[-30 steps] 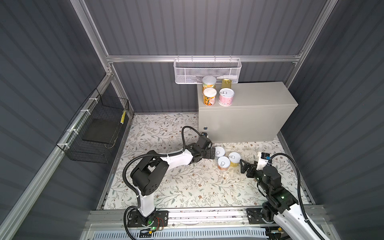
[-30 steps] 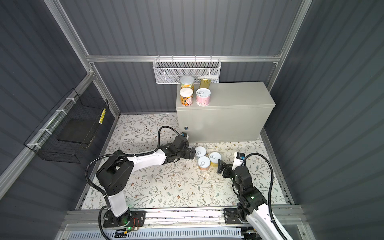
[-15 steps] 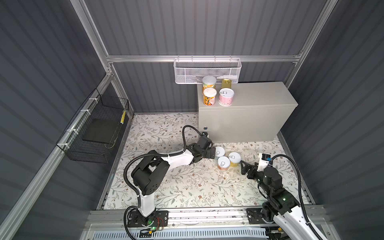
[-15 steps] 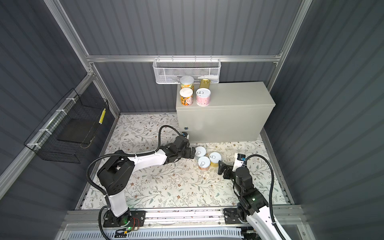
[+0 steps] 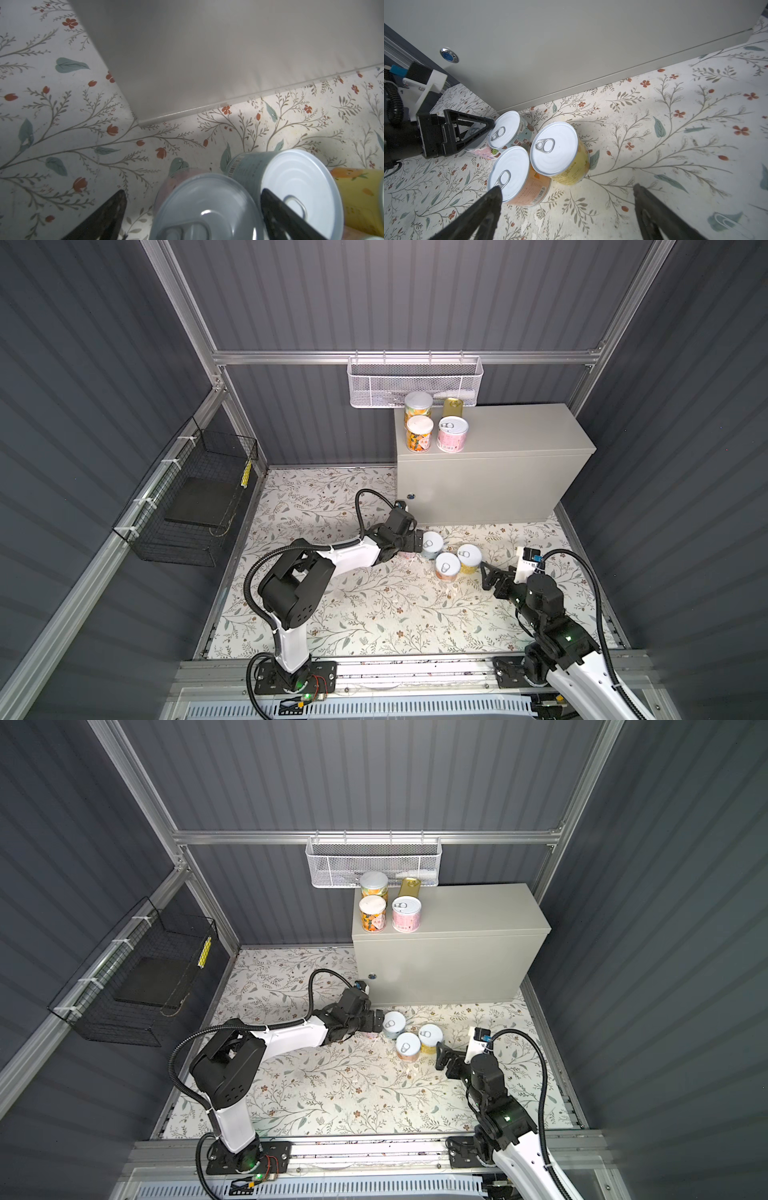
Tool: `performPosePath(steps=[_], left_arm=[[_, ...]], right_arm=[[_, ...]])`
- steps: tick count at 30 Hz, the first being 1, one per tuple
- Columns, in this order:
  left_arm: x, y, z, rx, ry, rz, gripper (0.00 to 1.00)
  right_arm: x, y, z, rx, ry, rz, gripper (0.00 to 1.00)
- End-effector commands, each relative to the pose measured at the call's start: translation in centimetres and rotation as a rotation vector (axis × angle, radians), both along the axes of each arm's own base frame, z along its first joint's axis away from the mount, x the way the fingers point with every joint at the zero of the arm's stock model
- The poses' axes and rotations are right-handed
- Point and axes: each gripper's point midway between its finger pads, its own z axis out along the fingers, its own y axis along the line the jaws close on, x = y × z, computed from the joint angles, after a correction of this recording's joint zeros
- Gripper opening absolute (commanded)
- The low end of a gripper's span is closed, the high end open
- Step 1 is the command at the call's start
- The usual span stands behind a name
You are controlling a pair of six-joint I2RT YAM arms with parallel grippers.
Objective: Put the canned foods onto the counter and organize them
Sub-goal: 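Close the left gripper on the pink cherry-print can and lift it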
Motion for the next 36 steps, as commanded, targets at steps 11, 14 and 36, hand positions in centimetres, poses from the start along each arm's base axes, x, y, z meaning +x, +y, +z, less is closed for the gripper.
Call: performPosePath(steps=[11,14,36], left_arm=[[-2.5,4.4,-0.4,0.077,0.024,0.028,1.00],[-2.7,4.7,-0.1,0.082,0.019,0.031,1.00],[-5.0,3.1,-0.4,0.066,0.118,-0.120,1.00]], right_arm=[[0.5,0.4,0.5,0.034,0.033,-0.004,0.99],[0.6,0.7,0.5,0.043,0.037,0.004,0.99],[0.8,1.1,0.7,0.066,0.048,0.008,0.99]])
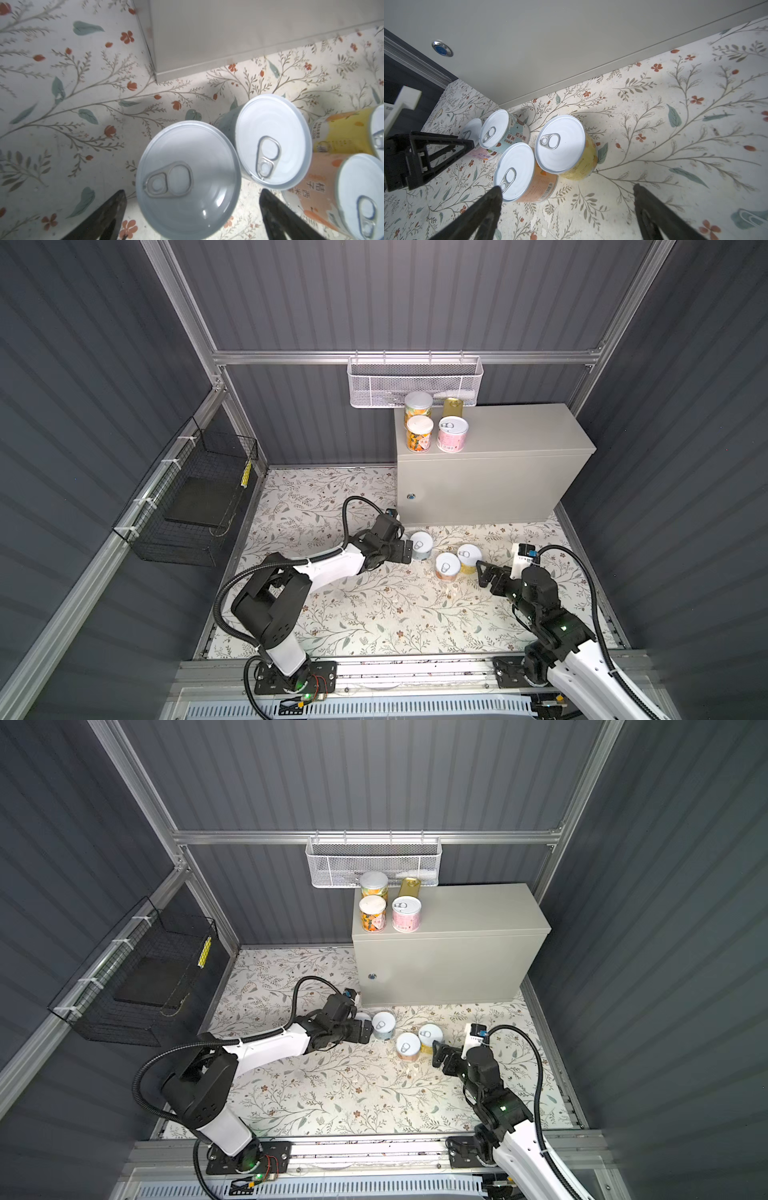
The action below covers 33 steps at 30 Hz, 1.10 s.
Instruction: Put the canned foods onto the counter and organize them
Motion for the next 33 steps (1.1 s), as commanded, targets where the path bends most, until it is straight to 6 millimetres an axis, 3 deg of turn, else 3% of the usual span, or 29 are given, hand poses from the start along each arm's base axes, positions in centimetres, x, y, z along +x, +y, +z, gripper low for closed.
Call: performPosePath(steps=[1,6,14,27,33], left_arm=[[-0.6,0.3,-0.5,0.026,0.033,-0.032,1.00],[0.0,1.2,-1.4,0.099,0.024,-0.009,1.00],[1.0,-0.3,-0.8,0.079,0.017,-0.041,1.00],[1.5,-0.9,-2.2,0.078,0.040,-0.034,1.00],[1.7,-0.8,-1.3,0.054,0.008,-0.020,1.00]], right_arm=[[0.2,0.0,1.1,0.025,-0.030,-0.011,0.99],[0.1,-0.3,0.7,0.020,-0.029,-0.019,0.99],[-0.3,-0.7,0.1,0.008,-0.009,-0.034,0.99],[-0.7,-0.9,-0.1,-0.003,-0.030,-0.028,0.99],[-0.6,-0.2,0.1,-0.003,-0.036,0.016,0.99]])
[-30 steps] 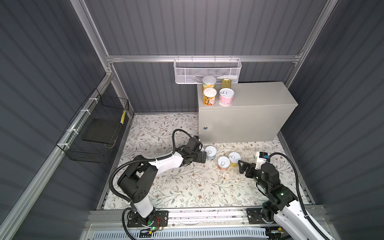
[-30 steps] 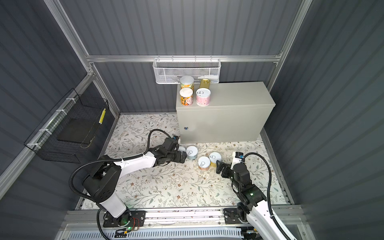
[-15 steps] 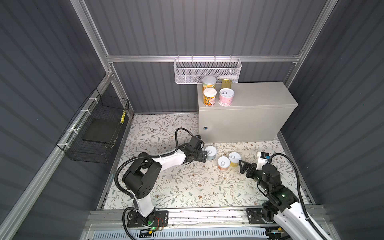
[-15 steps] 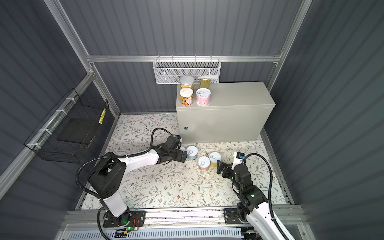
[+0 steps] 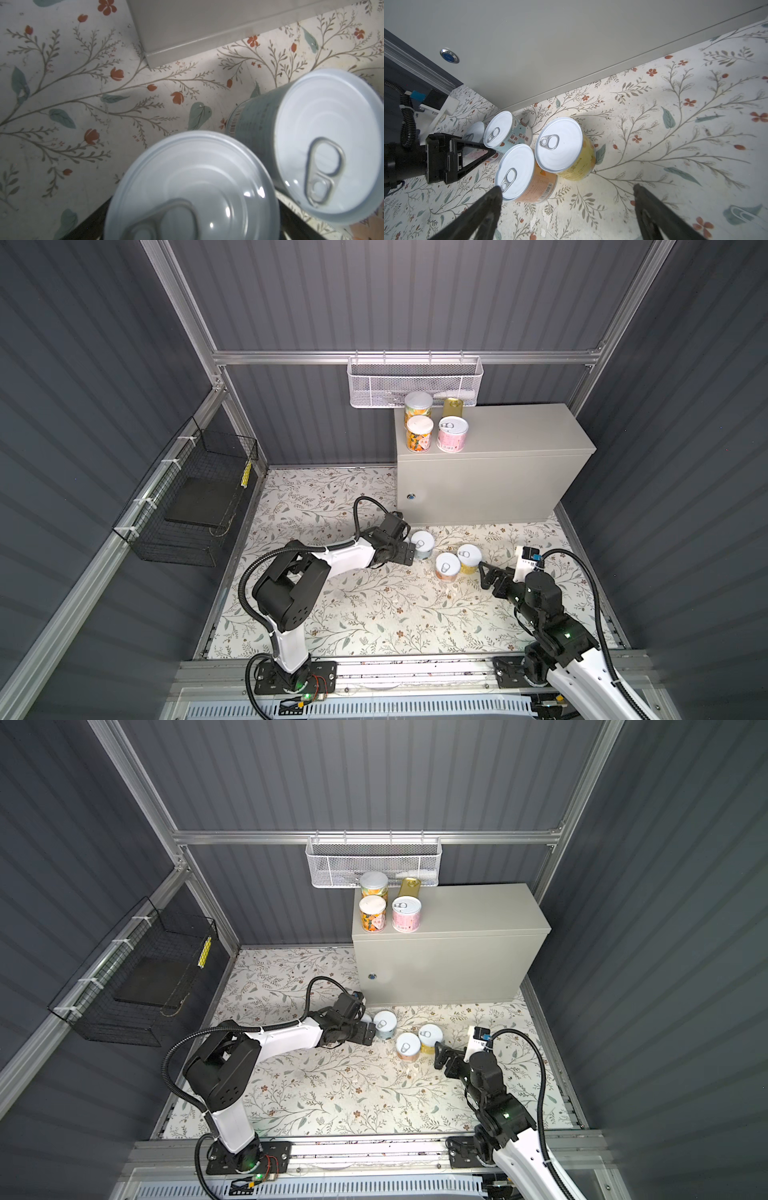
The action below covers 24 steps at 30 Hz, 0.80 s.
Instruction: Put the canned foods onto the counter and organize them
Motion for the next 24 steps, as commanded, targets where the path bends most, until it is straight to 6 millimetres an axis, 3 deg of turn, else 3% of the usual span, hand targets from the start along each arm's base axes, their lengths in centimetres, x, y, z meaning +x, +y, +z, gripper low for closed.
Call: performPosePath(steps=[1,14,19,24], left_arm=[[0.79,-0.33,1.64,-0.040,-0.040,0.009,0.99],[1.32,-0.64,1.91,-0.032,-0.054,-0.001,0.82],[1.18,-0.83,2.06,-0.034,-0.047,-0.018,0.58],[0.64,-0.57,2.34,-0.033,-0.044,-0.029,0.56]], right_arm=[[-0.03,0.40,-0.22,-0.006,0.001,0.029,0.99],[0.02,0.40,-0.74,-0.002,0.026,0.022,0.99],[-0.03,0.27,-0.86,0.008,0.040,0.008,0.99],[0.03,0.15,-0.70,0.009,0.061,-0.005,0.99]])
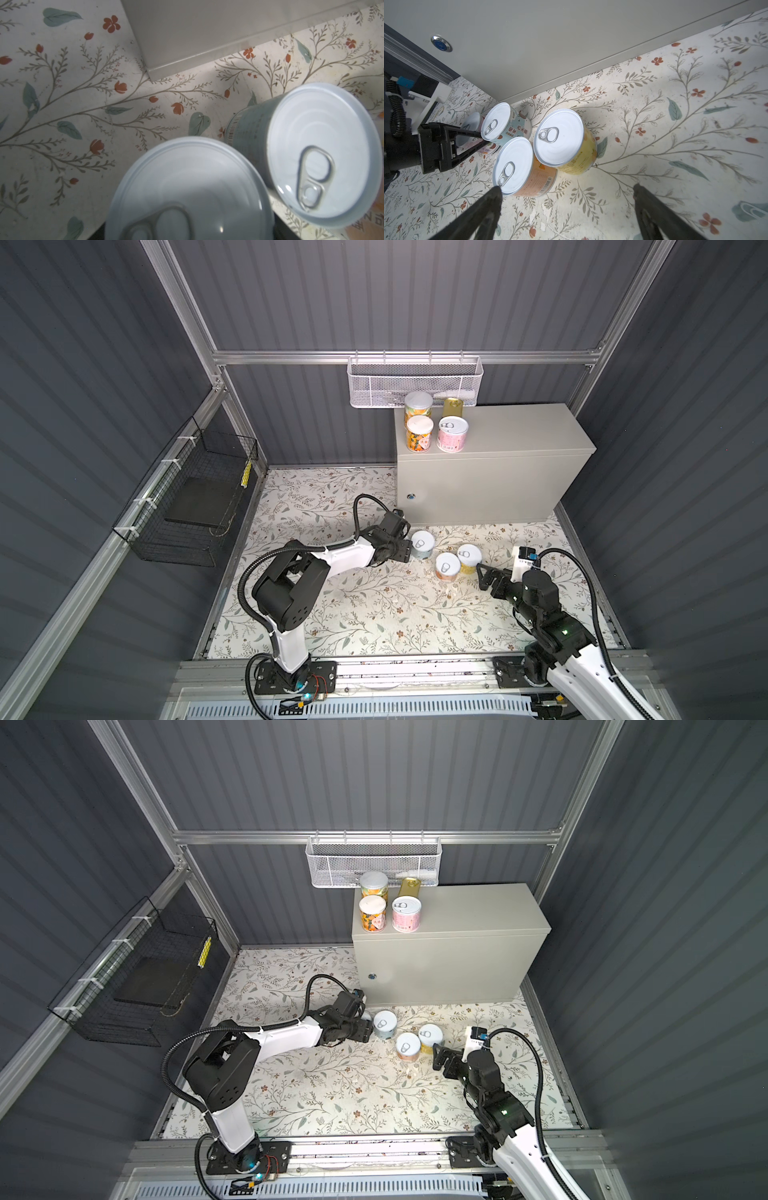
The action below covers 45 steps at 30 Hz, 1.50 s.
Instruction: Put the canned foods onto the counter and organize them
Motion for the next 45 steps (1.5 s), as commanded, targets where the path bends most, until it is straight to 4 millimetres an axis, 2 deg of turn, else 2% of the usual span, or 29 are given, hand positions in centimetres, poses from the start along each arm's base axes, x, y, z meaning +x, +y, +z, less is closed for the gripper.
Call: performPosePath(steps=[1,4,6,11,18,25,32,33,35,39,42,45], left_arm=[[0.1,-0.2,1.9,-0.027,-0.021,-0.020,0.56],[-0.3,0.2,2.1,-0.023,-0.023,-0.029,0.55],[-0.6,0.4,2.4,-0.014,-0.022,-0.037,0.55],[-0.9,0.6,3.2,-0.008,-0.034,-0.057,0.55],[-0.9,0.7,3.4,-0.013,-0.029,-0.046,0.53],[-0.8,0.4,3.2,-0.017,-0.004,-0.033,0.53],[-1.2,-0.3,4.2,-0.060,-0.001,-0.054,0.52],[-1.3,-0.3,4.4,-0.065,0.002,-0.056,0.52],[-1.4,-0.5,4.9,-0.078,0.001,-0.062,0.52],[-1.7,-0.9,5.9,-0.103,-0.001,-0.067,0.49],[-2.2,-1.8,6.6,-0.109,-0.003,-0.090,0.47],[-2.7,-2.7,7.1,-0.098,0.000,-0.107,0.49]], right_arm=[[0.1,-0.4,0.4,0.004,0.019,-0.031,0.99],[-0.1,-1.8,0.2,-0.008,0.077,-0.124,0.99],[-0.2,-2.1,0.5,-0.015,0.106,-0.143,0.99],[-0.2,-1.1,1.4,-0.012,0.128,-0.087,0.99],[-0.9,-0.8,1.9,-0.146,0.272,-0.008,0.99],[-1.3,-2.4,3.1,-0.188,0.187,-0.053,0.99],[-2.0,0.4,5.0,-0.054,0.016,0.101,0.99],[-2.1,0.5,5.0,-0.058,0.015,0.113,0.99],[-2.2,-0.8,5.2,-0.084,0.036,0.042,0.99],[-2.3,-0.6,6.4,-0.089,-0.011,0.067,0.99],[-2.1,1.7,7.1,-0.018,-0.024,0.166,0.99],[-1.8,4.0,7.3,0.038,-0.020,0.259,0.99]])
